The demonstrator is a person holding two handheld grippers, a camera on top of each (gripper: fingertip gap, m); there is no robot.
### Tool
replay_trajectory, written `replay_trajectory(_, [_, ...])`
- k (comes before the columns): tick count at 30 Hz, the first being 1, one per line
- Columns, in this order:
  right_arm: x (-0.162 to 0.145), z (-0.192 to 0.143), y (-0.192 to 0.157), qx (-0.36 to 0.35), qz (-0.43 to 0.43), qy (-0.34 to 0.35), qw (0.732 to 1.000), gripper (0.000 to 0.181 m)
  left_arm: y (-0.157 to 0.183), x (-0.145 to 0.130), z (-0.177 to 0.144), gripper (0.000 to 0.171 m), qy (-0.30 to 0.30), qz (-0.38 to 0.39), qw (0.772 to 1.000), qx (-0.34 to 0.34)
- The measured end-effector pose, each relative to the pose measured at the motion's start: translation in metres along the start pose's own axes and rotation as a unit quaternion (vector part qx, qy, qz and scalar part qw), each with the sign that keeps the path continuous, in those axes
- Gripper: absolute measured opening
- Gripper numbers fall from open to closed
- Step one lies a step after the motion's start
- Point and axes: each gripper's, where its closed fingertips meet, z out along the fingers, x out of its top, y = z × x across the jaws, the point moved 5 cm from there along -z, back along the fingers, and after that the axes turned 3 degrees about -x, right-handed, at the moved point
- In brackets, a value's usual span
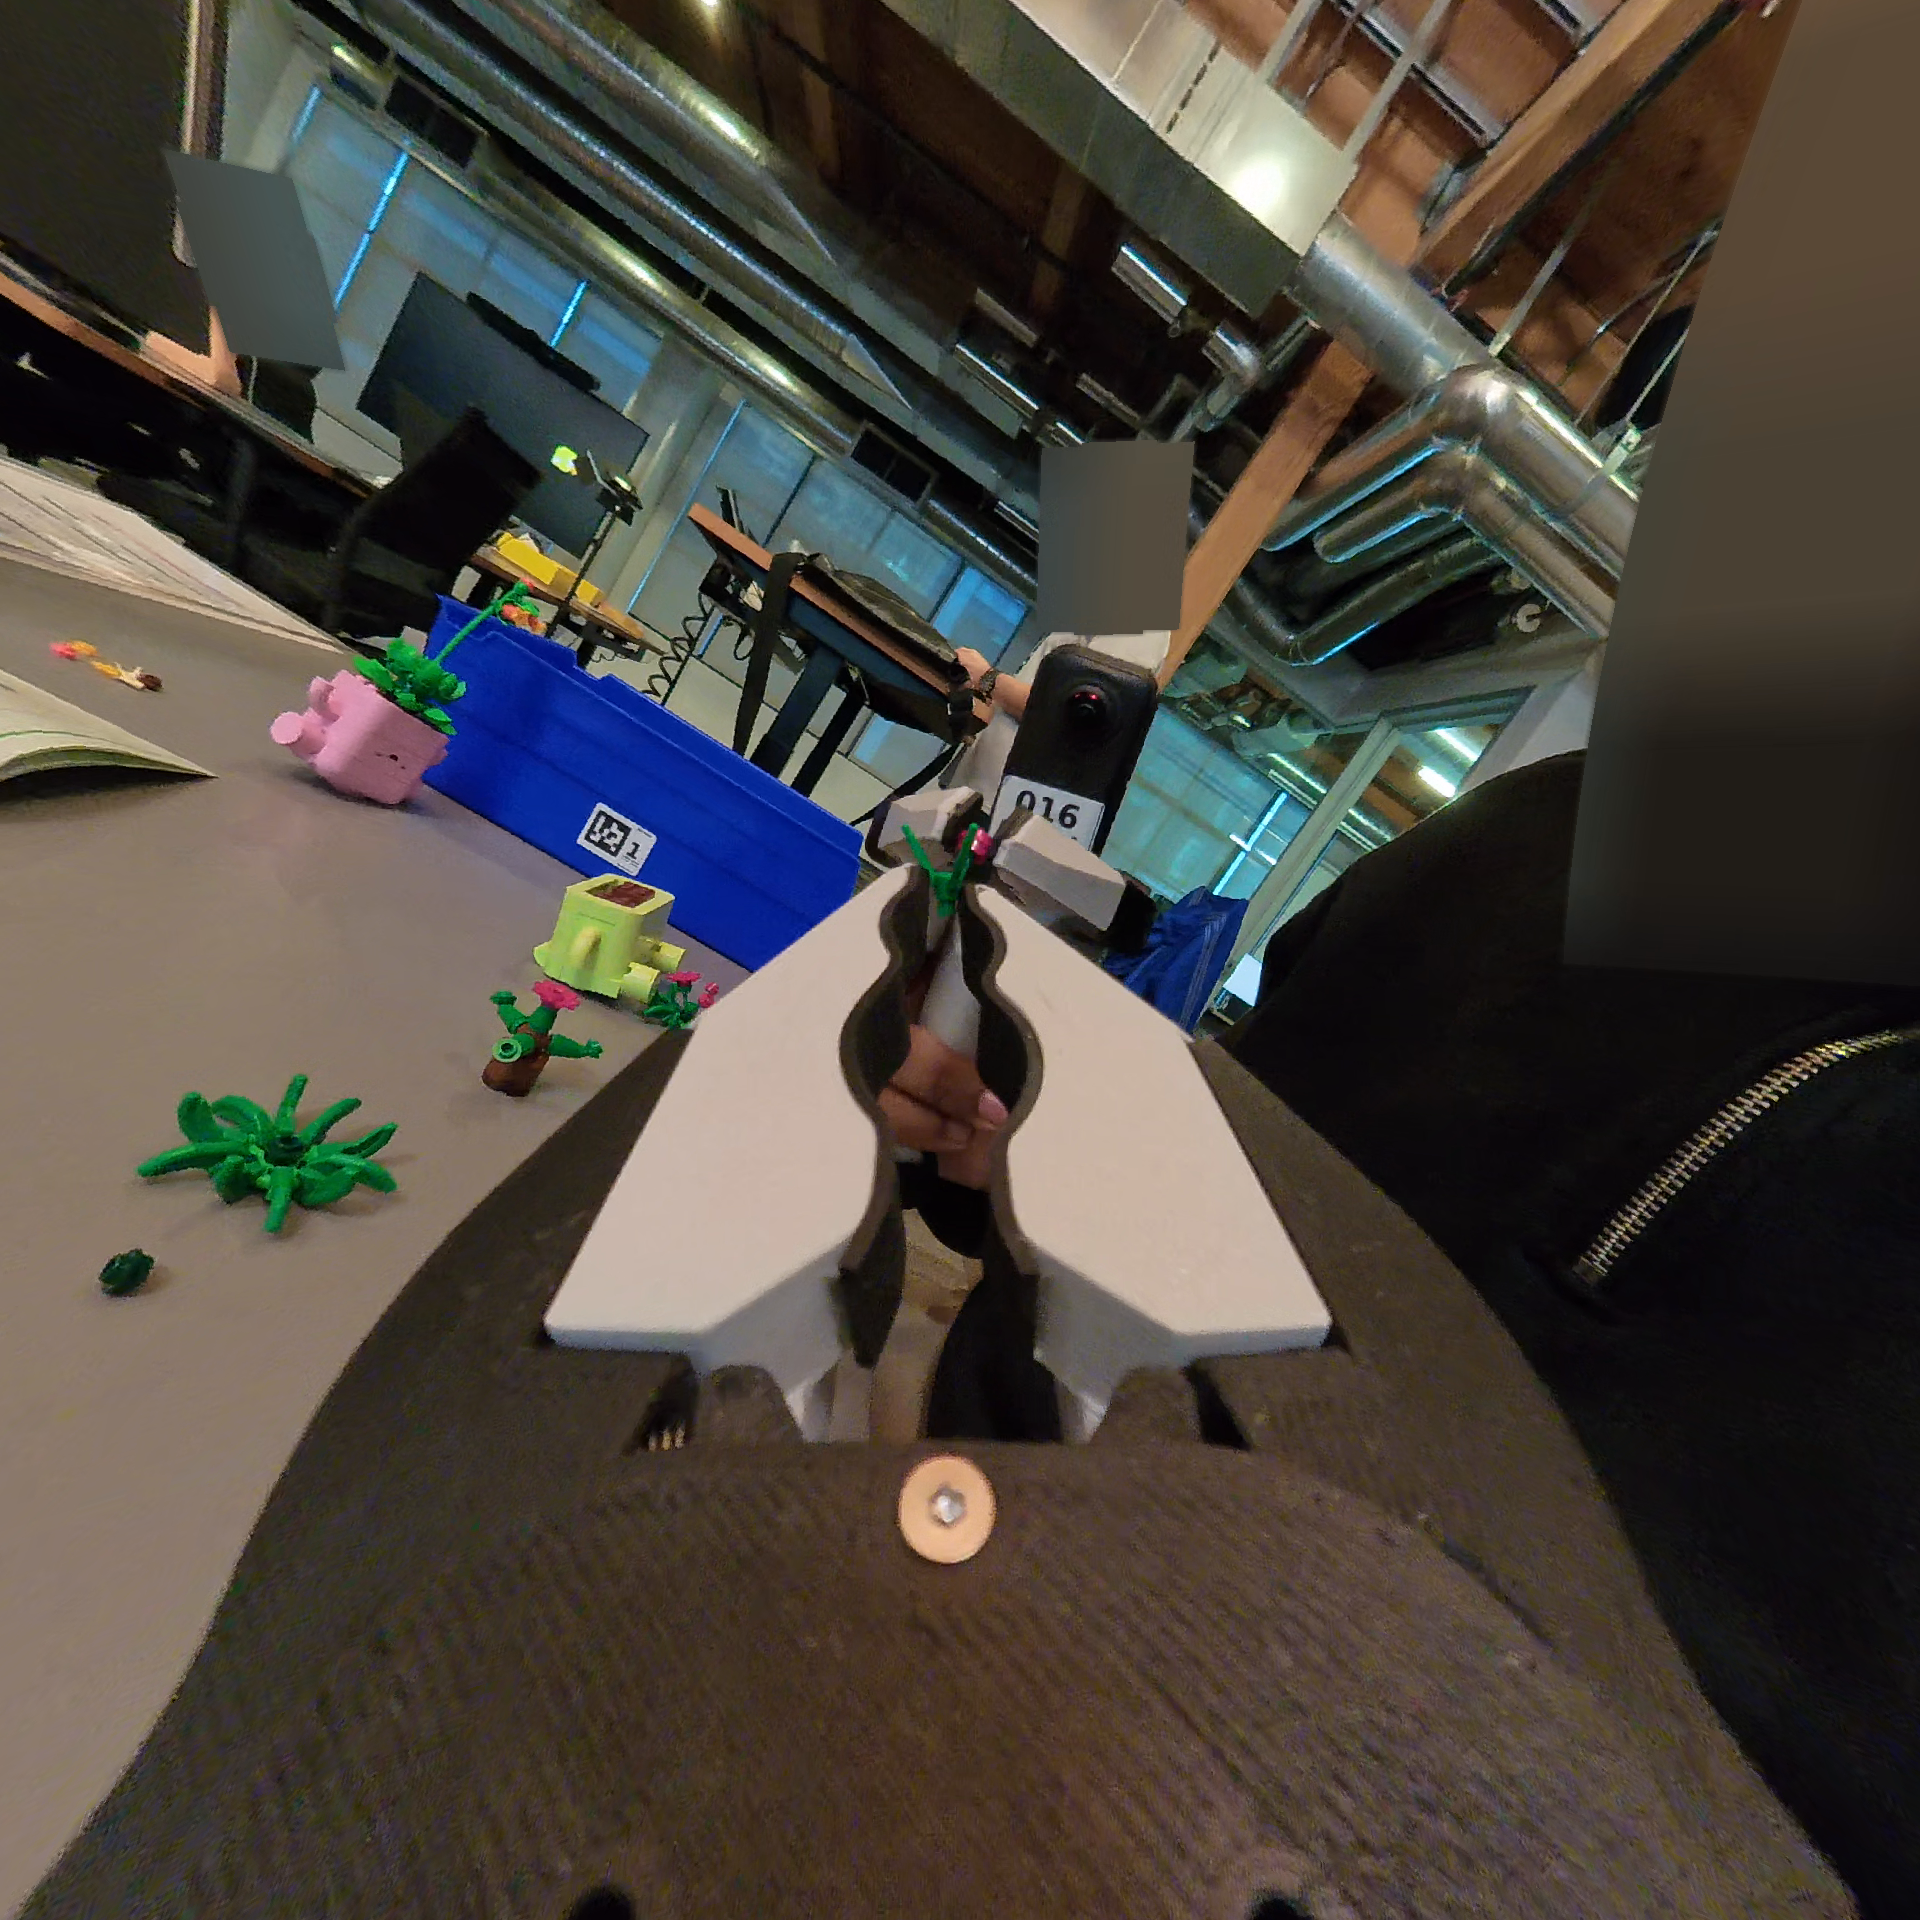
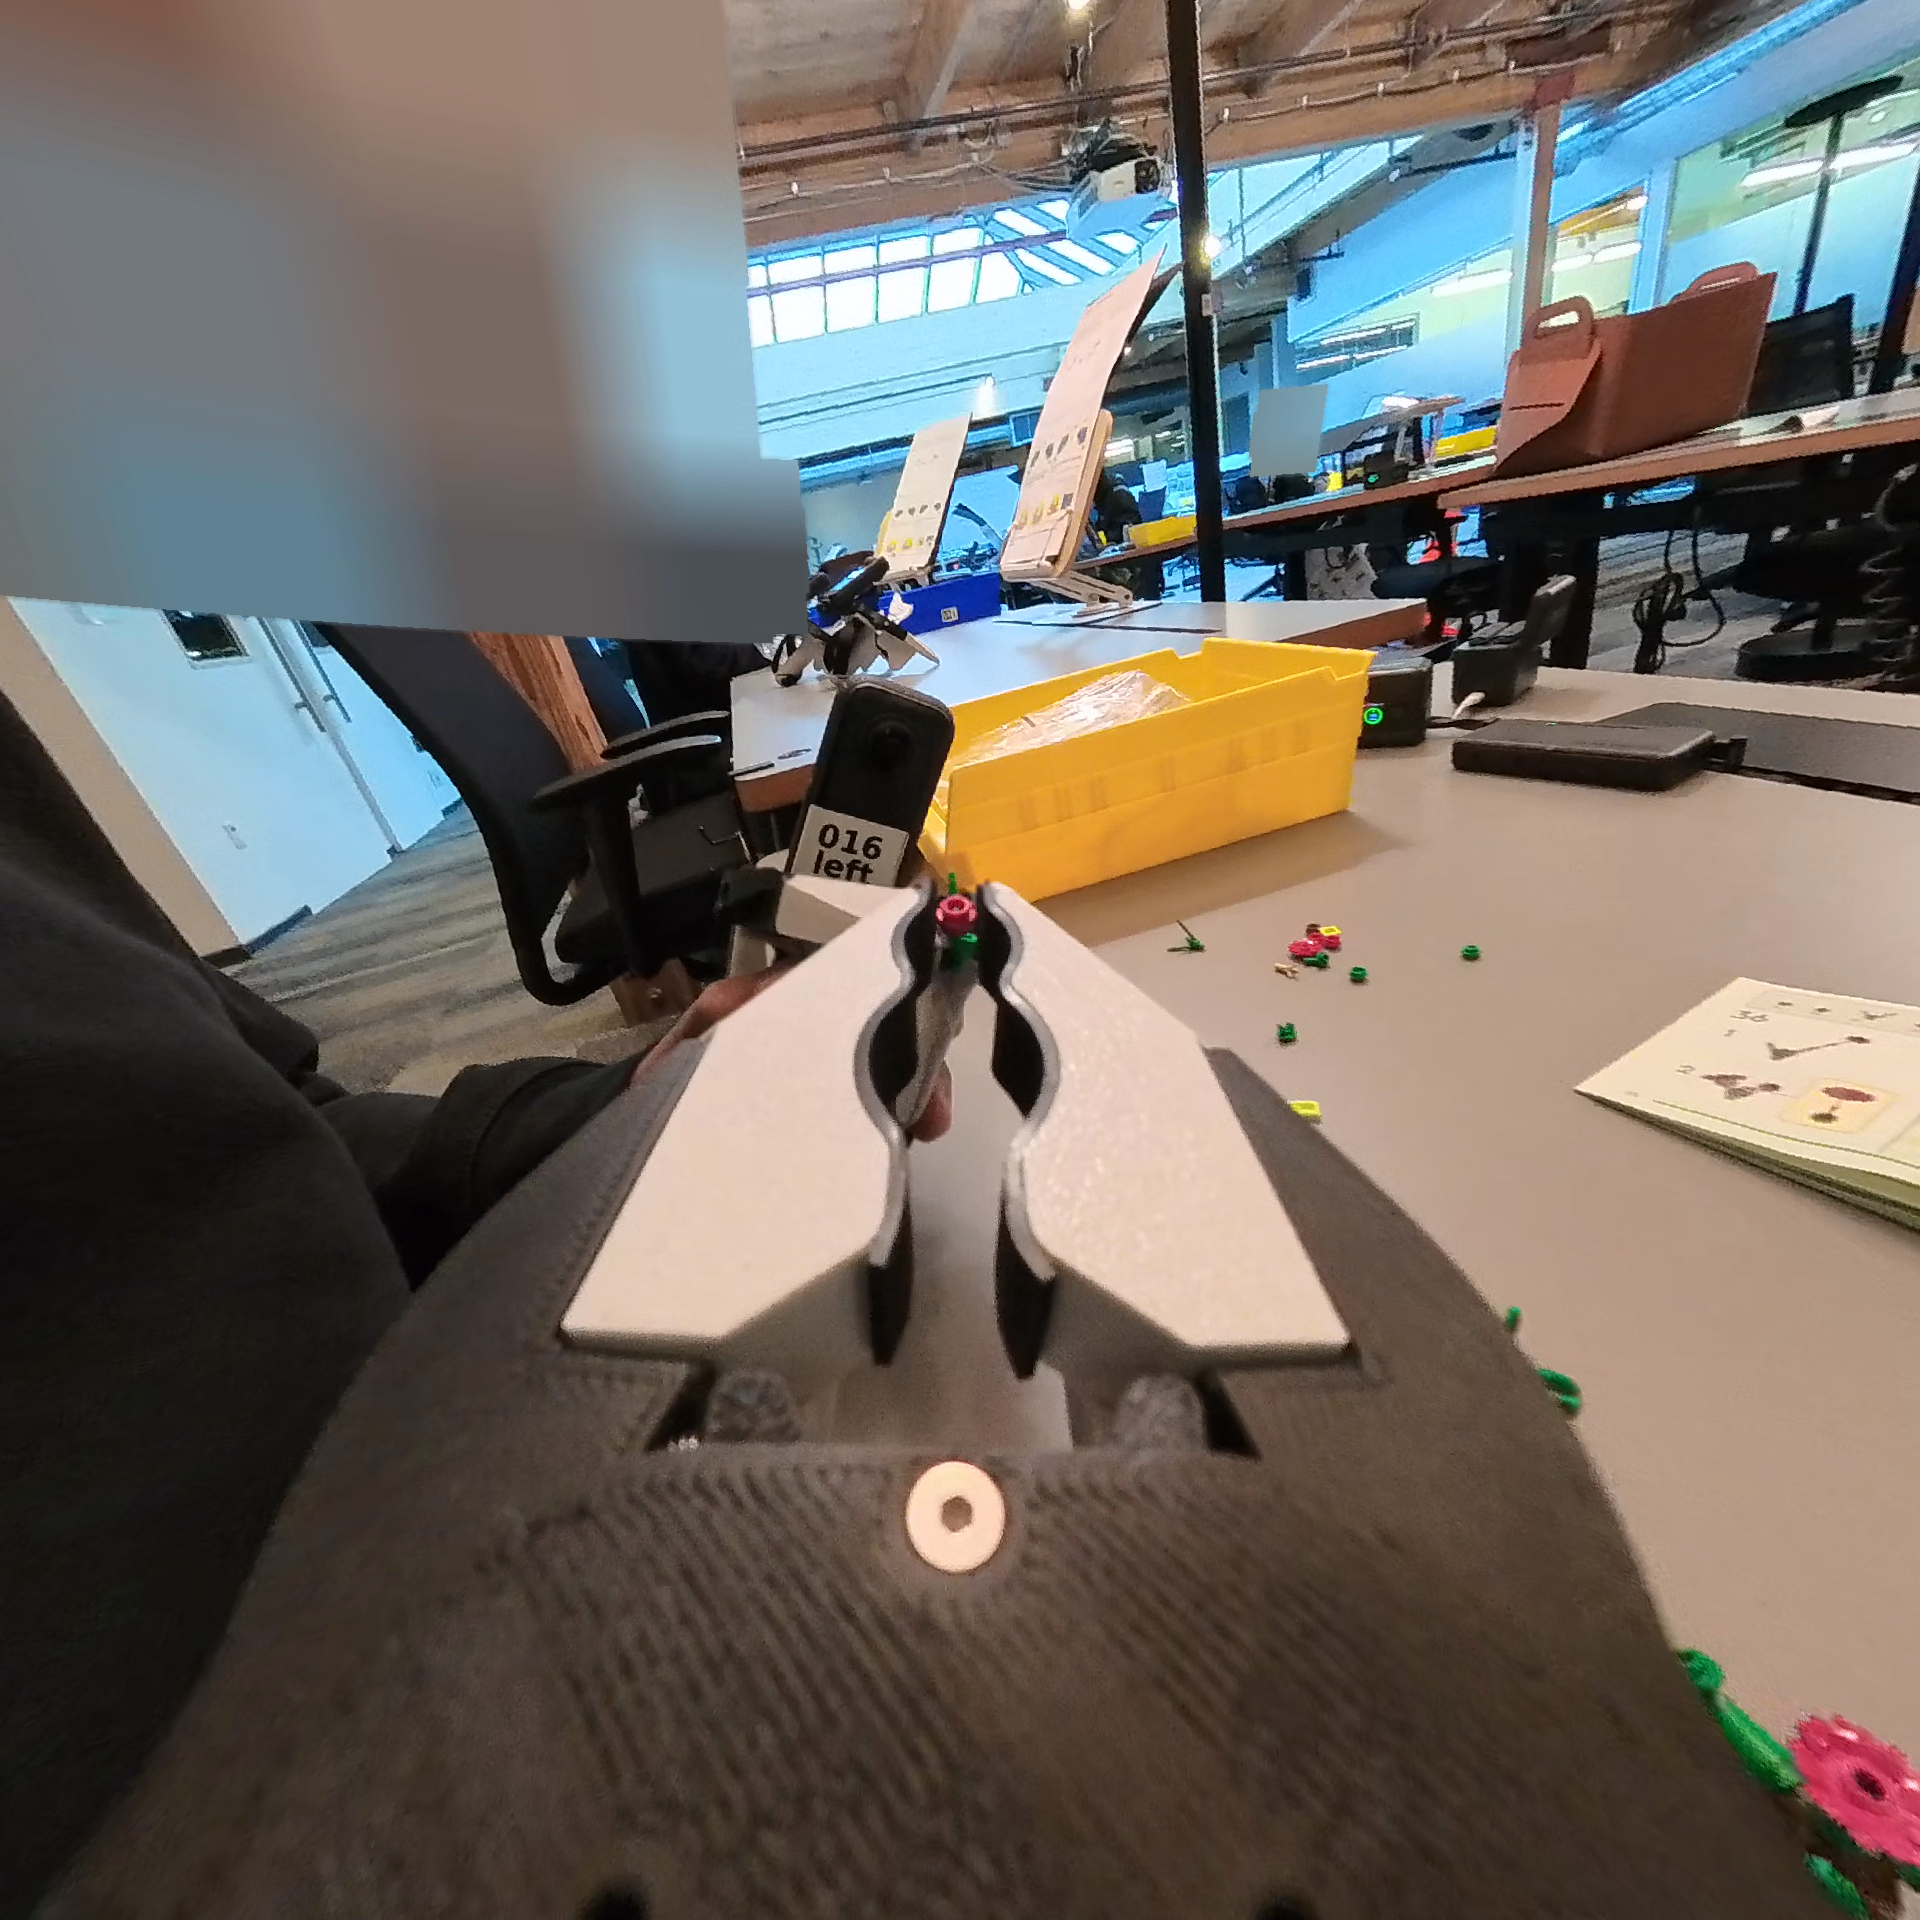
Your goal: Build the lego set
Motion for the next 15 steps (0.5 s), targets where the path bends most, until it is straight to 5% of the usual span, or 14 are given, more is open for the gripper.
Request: replay_trajectory(15, [0.0022,0.0044,-0.0016,0.012,0.012,0.030,0.999,0.005,0.0006,0.0024,-0.0009,0.002,0.022,-0.024,0.999,-0.022])
